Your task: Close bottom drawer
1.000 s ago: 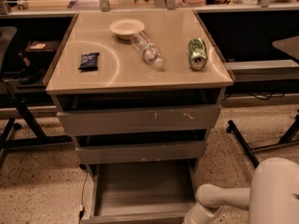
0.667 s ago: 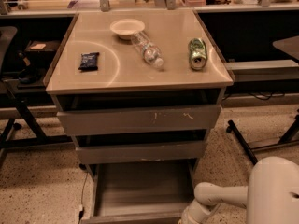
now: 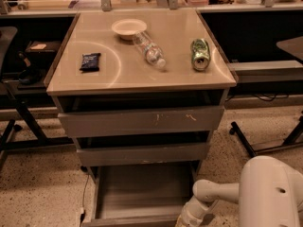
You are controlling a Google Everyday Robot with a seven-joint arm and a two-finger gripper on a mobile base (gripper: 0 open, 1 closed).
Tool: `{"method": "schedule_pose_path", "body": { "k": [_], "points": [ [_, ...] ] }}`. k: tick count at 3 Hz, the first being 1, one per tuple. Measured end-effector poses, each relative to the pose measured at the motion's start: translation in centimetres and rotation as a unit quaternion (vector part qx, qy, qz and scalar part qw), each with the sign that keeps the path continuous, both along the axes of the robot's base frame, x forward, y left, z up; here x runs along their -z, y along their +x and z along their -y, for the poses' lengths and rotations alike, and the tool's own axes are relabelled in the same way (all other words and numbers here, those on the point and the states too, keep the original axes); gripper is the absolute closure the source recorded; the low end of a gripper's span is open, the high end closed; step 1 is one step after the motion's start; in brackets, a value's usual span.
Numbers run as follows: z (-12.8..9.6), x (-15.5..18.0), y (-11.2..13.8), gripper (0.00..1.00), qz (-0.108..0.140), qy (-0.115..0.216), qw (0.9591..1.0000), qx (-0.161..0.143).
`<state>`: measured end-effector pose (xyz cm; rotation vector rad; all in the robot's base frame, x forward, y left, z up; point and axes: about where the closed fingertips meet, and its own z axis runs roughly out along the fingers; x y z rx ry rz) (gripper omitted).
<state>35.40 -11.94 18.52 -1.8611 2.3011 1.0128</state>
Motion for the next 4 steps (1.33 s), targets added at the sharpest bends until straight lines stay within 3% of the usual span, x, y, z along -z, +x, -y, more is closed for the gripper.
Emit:
{"method": "schedule_pose_path", "body": {
  "k": [1,2,4],
  "points": [
    [0.55,1.39,1.56,1.00,0.007,-0.016,0.9998,0.013],
    [0.55,1.37,1.56,0.82,0.007,-0.016,0.9998,0.013],
    [0.55,1.37,1.56,0.36,0.007,-0.016,0.9998,0.013]
  ]
}}
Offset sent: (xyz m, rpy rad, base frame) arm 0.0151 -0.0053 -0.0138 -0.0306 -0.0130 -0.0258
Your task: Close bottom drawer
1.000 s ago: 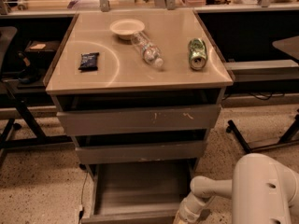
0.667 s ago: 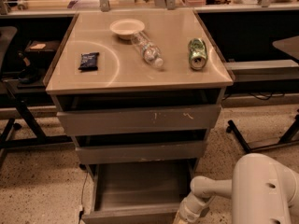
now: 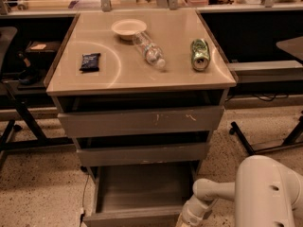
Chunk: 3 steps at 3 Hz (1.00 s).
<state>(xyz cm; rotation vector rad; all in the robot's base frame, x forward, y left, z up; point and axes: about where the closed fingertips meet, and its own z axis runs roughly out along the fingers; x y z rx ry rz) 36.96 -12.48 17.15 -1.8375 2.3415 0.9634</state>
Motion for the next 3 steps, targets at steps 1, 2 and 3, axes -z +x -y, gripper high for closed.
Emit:
{"method": "schedule_pose_path", "body": {
  "k": [1,2,3],
  "points": [
    [0.00,0.00,0.00,0.13,0.000,0.000,1.0000,0.000],
    [0.00,0.00,-0.01,0.00,0.000,0.000,1.0000,0.000],
    [0.00,0.00,-0.01,0.00,0.000,0.000,1.0000,0.000]
  ]
}}
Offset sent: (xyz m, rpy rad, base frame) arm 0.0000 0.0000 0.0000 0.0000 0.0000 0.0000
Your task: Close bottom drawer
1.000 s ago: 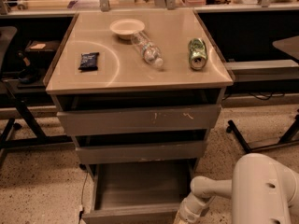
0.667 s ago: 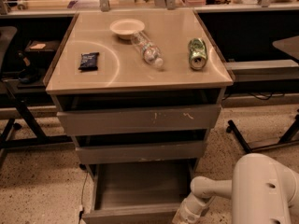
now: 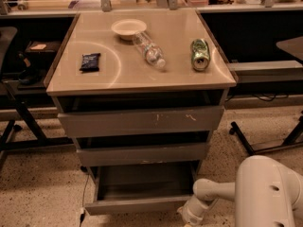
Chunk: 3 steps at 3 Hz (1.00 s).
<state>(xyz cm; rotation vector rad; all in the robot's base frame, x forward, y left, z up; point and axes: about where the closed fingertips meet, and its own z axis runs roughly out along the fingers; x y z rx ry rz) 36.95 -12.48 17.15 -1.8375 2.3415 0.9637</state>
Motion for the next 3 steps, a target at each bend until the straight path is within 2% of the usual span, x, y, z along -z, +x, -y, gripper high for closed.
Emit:
{"method": "schedule_pose_path", "body": {
  "k": [1,3],
  "points": [
    [0.00,0.00,0.00,0.14,0.000,0.000,1.0000,0.000],
    [0.00,0.00,0.06,0.62,0.002,0.003,1.0000,0.000]
  ]
}}
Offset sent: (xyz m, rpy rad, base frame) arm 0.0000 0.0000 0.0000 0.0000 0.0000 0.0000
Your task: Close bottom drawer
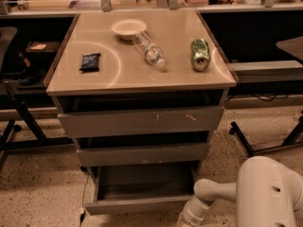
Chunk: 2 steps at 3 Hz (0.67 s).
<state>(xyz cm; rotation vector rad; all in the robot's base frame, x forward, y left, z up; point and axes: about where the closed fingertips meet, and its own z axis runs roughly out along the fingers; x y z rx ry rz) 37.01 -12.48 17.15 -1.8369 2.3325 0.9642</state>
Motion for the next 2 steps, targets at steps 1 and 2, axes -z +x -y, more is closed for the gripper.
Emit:
{"method": "schedule_pose_path", "body": {
  "k": [1,2],
  "points": [
    [0.3,0.0,1.0,0.85,0.026,0.017,0.9989,0.035],
    [0.8,0.0,2.7,1.00,0.060,0.026,0.9946,0.080]
  ]
}}
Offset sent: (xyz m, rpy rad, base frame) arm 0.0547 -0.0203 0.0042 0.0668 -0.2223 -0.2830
